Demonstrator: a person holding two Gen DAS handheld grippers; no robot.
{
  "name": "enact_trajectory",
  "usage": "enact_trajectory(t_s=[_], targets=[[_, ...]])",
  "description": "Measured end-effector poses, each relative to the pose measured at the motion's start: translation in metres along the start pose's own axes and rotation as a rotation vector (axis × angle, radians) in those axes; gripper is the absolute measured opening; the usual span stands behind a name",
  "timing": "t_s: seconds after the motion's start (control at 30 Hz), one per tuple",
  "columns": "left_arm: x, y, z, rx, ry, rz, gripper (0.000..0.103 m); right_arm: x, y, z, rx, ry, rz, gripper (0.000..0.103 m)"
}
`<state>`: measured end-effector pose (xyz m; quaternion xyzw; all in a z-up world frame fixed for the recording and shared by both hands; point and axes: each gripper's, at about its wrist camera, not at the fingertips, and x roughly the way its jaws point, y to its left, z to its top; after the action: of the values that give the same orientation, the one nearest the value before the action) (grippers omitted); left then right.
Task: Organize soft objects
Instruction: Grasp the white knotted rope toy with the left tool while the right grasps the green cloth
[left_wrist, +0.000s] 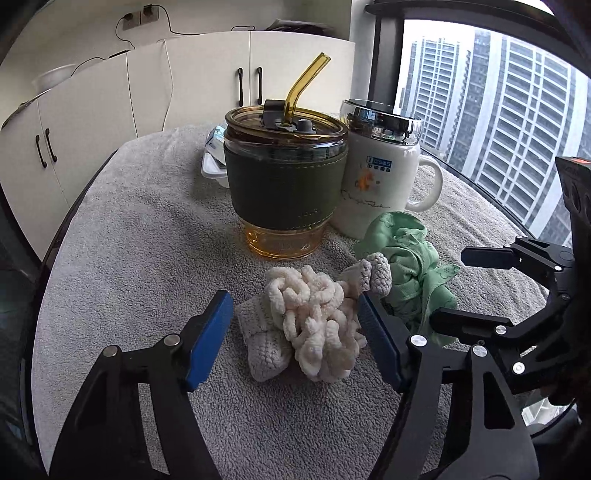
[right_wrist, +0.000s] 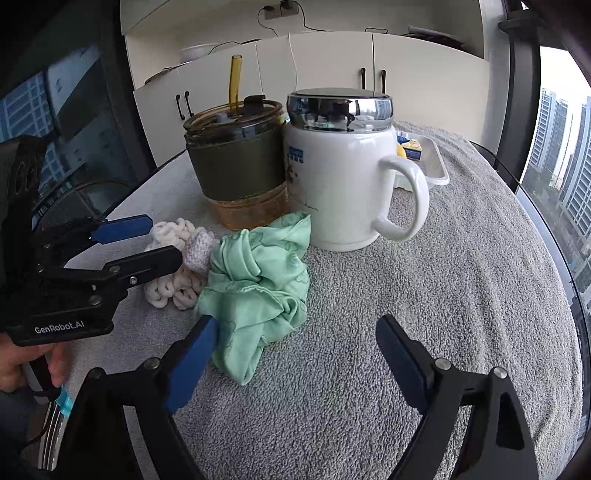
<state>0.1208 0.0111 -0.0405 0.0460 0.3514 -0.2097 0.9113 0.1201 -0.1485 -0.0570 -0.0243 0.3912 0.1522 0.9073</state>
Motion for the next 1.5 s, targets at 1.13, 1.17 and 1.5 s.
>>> enact_trajectory(t_s=[1.13, 1.17, 1.5], targets=[[-0.012, -0.003, -0.014, -0.048, -0.006, -0.057, 0.016, 0.021, 0.016, 0.012, -0.009, 0.014, 0.115, 0.048], [-0.014, -0.003, -0.014, -0.051, -0.008, -0.06, 0.016, 0.018, 0.016, 0.011, -0.009, 0.011, 0.118, 0.047], [-0.036, -0.003, -0.011, -0.055, -0.048, -0.066, 0.016, -0.025, 0.006, 0.004, -0.003, -0.014, 0.13, 0.044]])
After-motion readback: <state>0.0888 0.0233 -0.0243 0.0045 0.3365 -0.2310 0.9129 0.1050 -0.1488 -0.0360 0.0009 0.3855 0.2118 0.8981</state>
